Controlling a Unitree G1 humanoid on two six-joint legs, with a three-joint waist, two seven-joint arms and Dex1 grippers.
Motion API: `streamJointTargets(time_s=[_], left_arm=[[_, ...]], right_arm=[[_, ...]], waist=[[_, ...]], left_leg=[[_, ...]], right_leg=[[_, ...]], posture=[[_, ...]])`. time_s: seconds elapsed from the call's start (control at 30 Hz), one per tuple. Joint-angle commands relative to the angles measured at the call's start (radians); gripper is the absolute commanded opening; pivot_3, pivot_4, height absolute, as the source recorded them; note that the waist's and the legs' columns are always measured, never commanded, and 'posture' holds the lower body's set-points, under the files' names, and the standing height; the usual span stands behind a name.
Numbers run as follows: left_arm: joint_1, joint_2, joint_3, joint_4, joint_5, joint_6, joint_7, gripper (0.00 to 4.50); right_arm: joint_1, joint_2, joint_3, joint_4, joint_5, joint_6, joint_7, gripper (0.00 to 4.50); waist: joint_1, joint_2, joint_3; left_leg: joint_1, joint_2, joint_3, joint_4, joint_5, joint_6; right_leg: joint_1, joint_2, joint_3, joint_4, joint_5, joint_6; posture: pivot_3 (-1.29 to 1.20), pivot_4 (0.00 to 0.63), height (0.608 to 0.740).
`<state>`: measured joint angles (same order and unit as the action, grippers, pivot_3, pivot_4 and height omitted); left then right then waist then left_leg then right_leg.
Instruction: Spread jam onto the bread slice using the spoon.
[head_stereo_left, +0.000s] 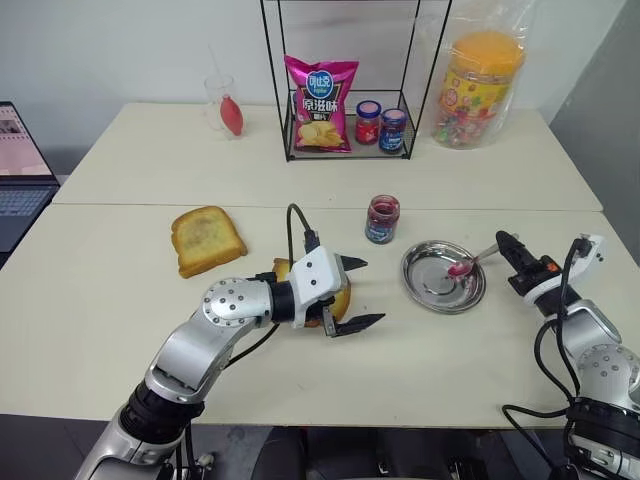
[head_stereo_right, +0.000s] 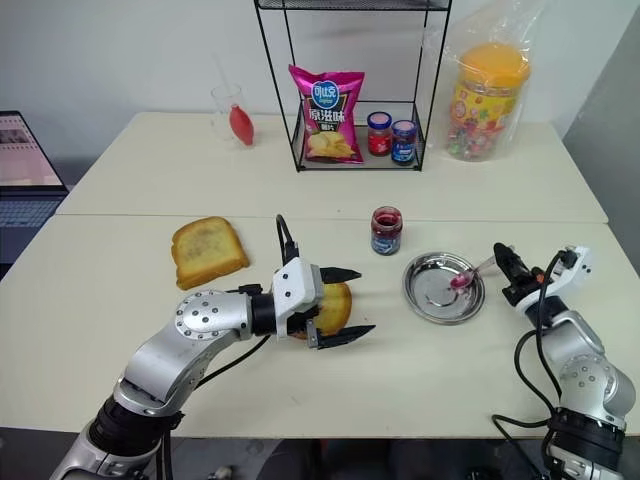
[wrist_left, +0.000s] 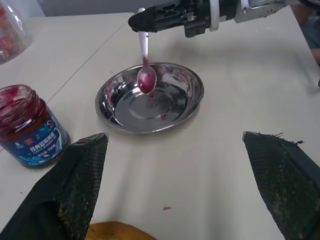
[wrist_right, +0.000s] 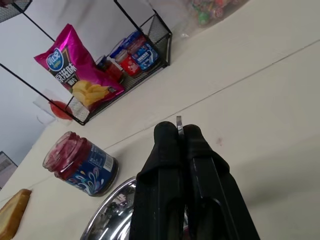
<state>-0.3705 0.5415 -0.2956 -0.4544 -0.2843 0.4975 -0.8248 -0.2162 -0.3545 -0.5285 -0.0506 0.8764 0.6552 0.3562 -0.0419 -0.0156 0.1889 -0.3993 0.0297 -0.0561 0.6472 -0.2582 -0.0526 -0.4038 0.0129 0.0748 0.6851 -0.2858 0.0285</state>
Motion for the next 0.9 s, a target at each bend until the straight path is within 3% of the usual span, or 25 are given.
streamJointTargets(time_s=[0.03,0.27,0.3,0.57,0.8,0.9], left_arm=[[-0.043,-0.029,-0.013,-0.003,0.001,0.009,0.006,4.5],[-0.068,-0.051,-0.032,0.006,-0.001,0.012,-0.002,4.5],[-0.068,-0.052,-0.033,0.007,-0.001,0.012,-0.003,4.5],[-0.076,-0.052,-0.027,0.021,-0.004,0.005,-0.011,4.5],[-0.074,-0.054,-0.021,0.025,-0.001,0.002,-0.014,4.5],[-0.073,-0.052,-0.02,0.026,-0.001,0.0,-0.015,4.5]], right_arm=[[0.014,-0.015,-0.015,-0.003,-0.009,-0.031,0.01,0.02],[0.036,-0.011,-0.008,0.005,-0.004,-0.035,0.006,0.02],[0.038,-0.011,-0.006,0.003,-0.003,-0.033,0.004,0.47],[0.045,-0.012,0.001,-0.004,-0.001,-0.033,0.0,2.15],[0.049,-0.014,0.009,-0.004,-0.008,-0.043,0.009,3.97],[0.053,-0.018,0.018,-0.009,-0.02,-0.058,0.022,4.48]], waist=[[0.001,0.0,0.0],[0.003,0.0,0.0],[0.003,0.0,0.0],[0.001,0.0,0.0],[0.001,0.0,0.0],[0.001,0.0,0.0]], left_leg=[[0.0,0.0,0.0,0.0,0.0,0.0],[0.001,0.0,0.0,0.004,0.0,0.0],[0.001,0.0,0.0,0.004,0.0,0.0],[0.001,-0.001,0.0,0.007,0.001,0.001],[0.0,-0.001,0.0,0.013,0.001,0.001],[0.0,-0.001,0.0,0.014,0.001,0.001]], right_leg=[[0.0,0.0,0.0,0.001,0.0,0.0],[0.0,0.0,0.0,0.005,0.0,0.0],[0.0,0.0,0.0,0.005,0.0,0.0],[0.0,0.001,0.001,0.008,0.0,0.0],[0.0,0.001,0.001,0.011,0.0,0.0],[0.0,0.001,0.003,0.011,-0.001,0.002]], posture=[[0.0,0.15,0.74],[0.0,0.15,0.74],[0.0,0.15,0.74],[0.0,0.15,0.74],[0.0,0.15,0.74],[0.0,0.15,0.74]])
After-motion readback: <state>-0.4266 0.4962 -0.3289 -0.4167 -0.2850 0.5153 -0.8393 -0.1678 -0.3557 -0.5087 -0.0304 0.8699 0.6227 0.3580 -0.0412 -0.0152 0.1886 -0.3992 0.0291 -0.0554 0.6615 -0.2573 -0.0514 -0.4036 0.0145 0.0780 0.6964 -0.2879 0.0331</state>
